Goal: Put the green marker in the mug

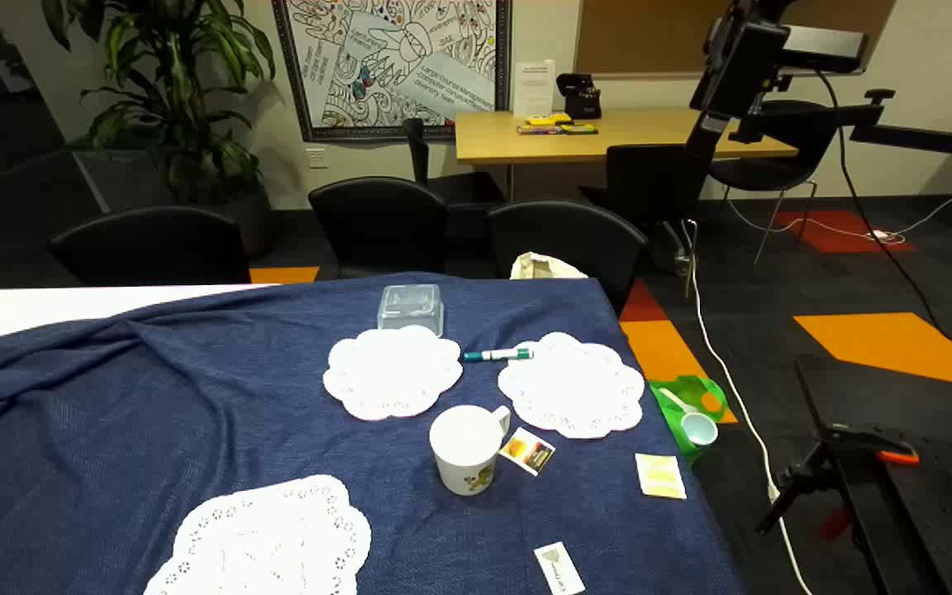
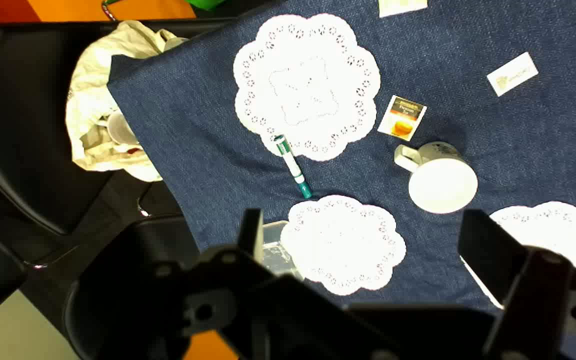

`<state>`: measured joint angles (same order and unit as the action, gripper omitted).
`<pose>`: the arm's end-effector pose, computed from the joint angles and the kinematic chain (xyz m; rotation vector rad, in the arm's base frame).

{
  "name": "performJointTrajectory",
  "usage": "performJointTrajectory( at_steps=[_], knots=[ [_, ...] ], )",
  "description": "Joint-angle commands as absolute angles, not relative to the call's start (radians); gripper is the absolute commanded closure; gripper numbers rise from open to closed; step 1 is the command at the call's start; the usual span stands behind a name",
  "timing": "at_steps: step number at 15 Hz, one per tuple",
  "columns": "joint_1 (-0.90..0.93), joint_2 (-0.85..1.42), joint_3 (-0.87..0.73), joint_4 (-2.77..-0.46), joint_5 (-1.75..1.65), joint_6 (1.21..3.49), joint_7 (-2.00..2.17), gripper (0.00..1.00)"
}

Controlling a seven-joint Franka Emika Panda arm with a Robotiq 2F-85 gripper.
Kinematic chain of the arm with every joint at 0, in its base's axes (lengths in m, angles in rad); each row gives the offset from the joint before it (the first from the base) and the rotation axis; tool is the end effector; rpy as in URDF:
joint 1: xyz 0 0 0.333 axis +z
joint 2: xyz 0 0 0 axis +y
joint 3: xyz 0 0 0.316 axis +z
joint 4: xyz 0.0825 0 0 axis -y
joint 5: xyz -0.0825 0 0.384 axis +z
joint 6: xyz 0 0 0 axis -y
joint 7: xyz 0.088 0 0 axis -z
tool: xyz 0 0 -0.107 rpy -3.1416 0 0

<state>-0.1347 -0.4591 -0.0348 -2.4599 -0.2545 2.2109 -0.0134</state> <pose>0.4186 -0.0809 0.4822 2.9066 -0.0337 0.2788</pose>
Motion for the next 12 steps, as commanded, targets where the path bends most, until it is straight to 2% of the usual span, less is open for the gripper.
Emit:
performJointTrajectory(
  at_steps=[1,12],
  knots=[
    [-0.128,-0.459,-0.041,-2.458,-0.257,2.207,-0.011,0.0],
    [-0.152,-0.396,-0.035,-2.387,-0.315,2.224,0.01,0.0]
  ],
)
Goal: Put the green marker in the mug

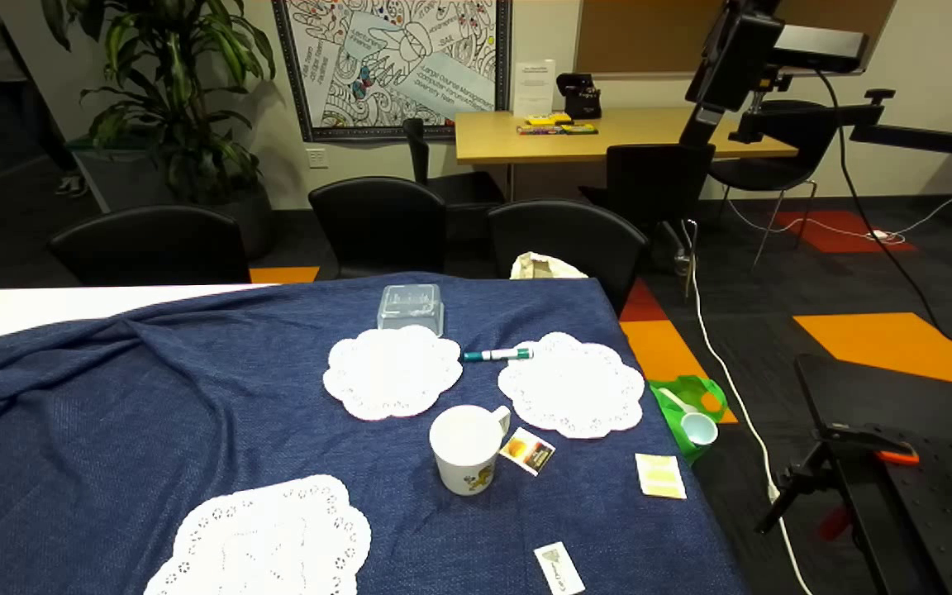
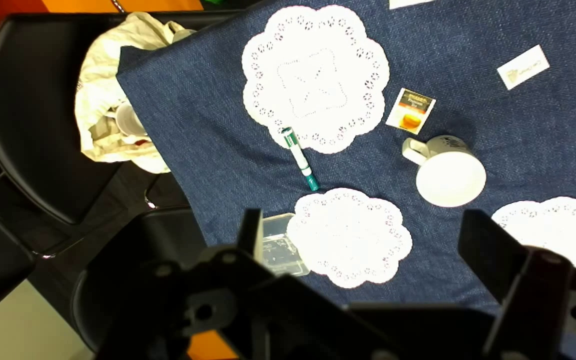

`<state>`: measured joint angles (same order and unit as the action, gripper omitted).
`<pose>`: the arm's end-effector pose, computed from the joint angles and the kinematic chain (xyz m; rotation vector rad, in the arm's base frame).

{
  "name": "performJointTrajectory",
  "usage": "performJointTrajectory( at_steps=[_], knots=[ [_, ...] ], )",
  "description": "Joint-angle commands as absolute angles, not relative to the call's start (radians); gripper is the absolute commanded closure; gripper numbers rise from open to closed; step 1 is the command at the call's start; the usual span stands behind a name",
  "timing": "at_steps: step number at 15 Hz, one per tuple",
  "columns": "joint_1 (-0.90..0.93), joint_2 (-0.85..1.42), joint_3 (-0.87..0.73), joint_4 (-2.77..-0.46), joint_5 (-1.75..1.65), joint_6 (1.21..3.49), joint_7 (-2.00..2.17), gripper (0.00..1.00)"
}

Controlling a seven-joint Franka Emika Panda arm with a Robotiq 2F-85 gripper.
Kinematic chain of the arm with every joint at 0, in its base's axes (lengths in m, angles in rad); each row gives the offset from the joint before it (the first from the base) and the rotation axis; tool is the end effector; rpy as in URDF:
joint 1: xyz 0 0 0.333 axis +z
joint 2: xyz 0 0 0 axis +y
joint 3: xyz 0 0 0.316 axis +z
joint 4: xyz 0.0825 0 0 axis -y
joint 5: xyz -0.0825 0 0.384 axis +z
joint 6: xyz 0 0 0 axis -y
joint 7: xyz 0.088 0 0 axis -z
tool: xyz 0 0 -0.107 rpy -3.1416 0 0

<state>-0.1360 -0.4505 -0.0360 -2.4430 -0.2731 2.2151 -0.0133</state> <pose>0.4228 -0.0833 0.4874 2.8880 -0.0241 0.2925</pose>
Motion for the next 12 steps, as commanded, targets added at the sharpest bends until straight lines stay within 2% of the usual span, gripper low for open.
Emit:
performJointTrajectory(
  at_steps=[1,8,12],
  knots=[
    [-0.155,-0.378,-0.04,-2.371,-0.325,2.226,0.003,0.0],
    [-0.154,-0.195,-0.107,-2.258,-0.337,2.282,-0.075,0.0],
    [-0.157,-0.082,-0.143,-2.238,-0.333,2.388,-0.134,0.0]
  ],
)
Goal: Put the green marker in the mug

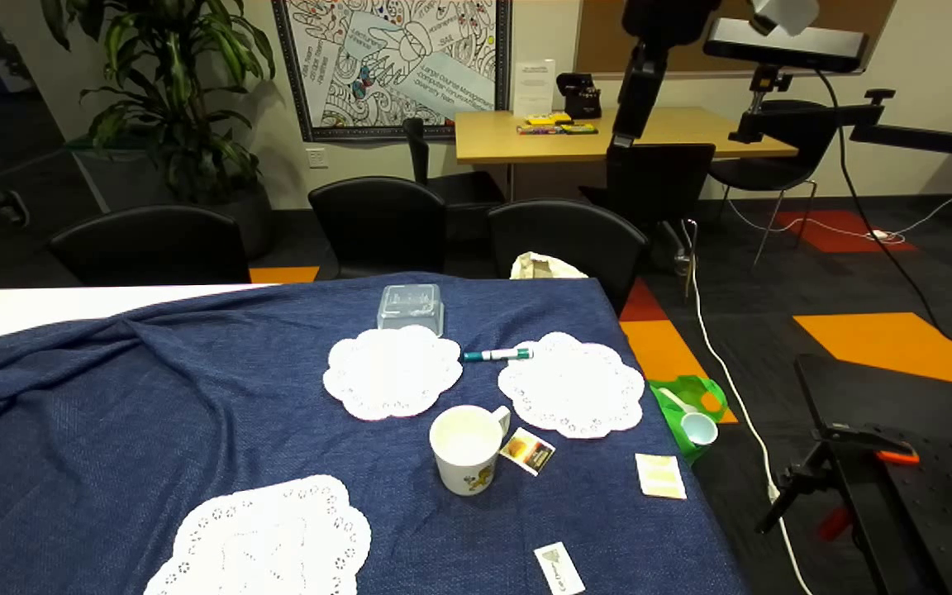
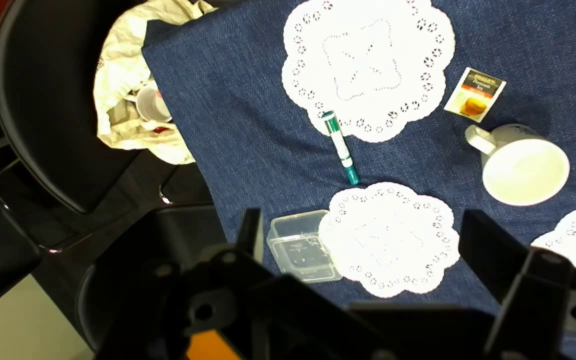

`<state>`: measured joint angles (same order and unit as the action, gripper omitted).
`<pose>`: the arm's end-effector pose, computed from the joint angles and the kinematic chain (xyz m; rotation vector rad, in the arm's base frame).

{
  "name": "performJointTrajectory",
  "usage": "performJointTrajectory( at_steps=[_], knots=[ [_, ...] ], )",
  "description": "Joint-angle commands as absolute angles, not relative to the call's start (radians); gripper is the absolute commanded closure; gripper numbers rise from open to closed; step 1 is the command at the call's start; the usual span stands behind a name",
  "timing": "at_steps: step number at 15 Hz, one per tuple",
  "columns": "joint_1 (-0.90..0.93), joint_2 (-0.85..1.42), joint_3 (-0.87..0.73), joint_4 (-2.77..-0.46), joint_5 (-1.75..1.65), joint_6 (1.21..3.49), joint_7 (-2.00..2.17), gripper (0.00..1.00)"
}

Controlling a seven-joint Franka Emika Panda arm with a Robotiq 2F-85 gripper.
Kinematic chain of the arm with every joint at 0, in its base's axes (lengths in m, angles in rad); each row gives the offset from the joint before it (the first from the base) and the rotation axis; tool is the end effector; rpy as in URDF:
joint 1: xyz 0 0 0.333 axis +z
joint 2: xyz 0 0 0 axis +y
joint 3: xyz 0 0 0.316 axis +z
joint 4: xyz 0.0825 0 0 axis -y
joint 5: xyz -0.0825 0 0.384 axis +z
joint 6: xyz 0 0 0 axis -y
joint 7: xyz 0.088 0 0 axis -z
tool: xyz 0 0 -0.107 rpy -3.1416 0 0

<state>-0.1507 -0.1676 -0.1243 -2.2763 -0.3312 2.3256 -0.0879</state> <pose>0.4892 -0.1455 0.4469 2.8531 0.0201 0.2418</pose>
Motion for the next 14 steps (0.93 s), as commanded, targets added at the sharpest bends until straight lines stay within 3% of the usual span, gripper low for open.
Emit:
performJointTrajectory(
  at_steps=[1,6,14],
  knots=[
    [-0.16,-0.056,-0.15,-2.242,-0.342,2.427,-0.145,0.0],
    [-0.177,0.078,-0.178,-2.233,-0.337,2.54,-0.218,0.0],
    [-0.195,0.197,-0.203,-2.201,-0.334,2.533,-0.218,0.0]
  ],
)
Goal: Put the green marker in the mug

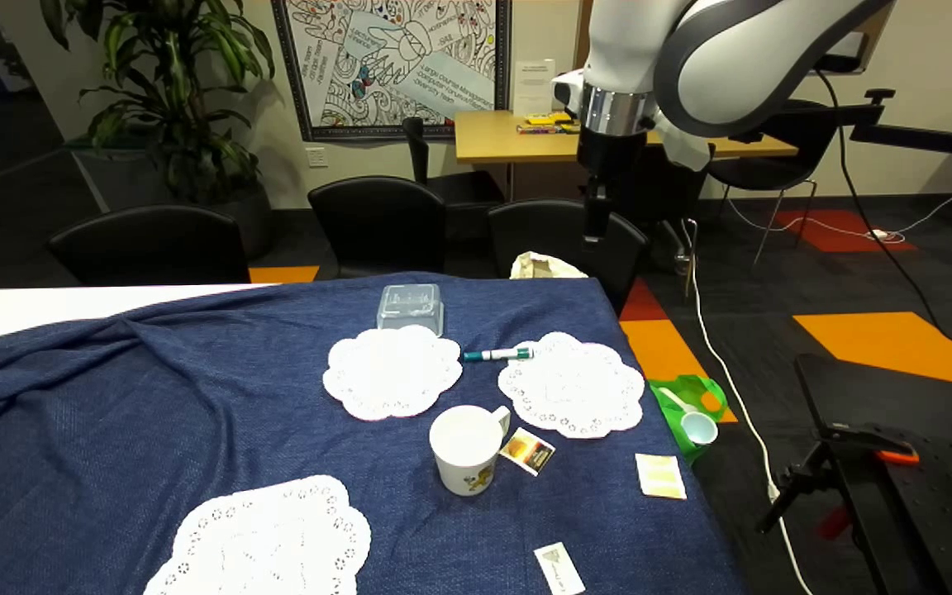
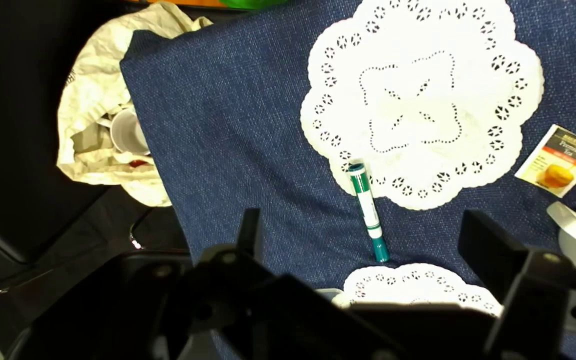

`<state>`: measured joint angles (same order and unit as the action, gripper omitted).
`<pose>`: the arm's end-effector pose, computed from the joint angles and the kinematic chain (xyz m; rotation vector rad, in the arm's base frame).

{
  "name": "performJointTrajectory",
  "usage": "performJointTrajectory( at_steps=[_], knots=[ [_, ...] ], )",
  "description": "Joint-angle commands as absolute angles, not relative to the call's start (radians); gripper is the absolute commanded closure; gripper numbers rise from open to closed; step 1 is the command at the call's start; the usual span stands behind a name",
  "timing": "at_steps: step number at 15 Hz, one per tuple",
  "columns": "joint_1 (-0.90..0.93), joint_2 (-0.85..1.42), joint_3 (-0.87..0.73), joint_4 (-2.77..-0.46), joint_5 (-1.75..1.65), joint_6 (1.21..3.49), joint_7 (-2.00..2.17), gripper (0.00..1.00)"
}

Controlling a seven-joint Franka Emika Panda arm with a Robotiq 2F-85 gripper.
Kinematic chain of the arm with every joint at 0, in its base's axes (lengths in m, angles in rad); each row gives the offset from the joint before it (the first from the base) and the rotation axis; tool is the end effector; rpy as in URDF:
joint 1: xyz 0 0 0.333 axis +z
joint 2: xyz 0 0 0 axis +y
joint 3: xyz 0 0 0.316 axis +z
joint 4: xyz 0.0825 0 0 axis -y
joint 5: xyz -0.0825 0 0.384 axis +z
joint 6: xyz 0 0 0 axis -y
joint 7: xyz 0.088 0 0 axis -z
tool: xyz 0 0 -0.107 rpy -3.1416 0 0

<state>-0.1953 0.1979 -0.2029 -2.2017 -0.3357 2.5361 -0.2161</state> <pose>0.5224 -0.2144 0.3069 2.8604 0.1268 0.0759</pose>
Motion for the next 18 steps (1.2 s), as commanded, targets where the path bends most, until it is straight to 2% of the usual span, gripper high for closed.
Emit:
performJointTrajectory(
  at_steps=[1,7,18],
  knots=[
    [-0.197,0.207,-0.203,-2.193,-0.334,2.533,-0.218,0.0],
    [-0.207,0.271,-0.185,-2.137,-0.289,2.535,-0.276,0.0],
    [-0.342,0.524,-0.052,-1.976,-0.094,2.586,-0.69,0.0]
  ],
)
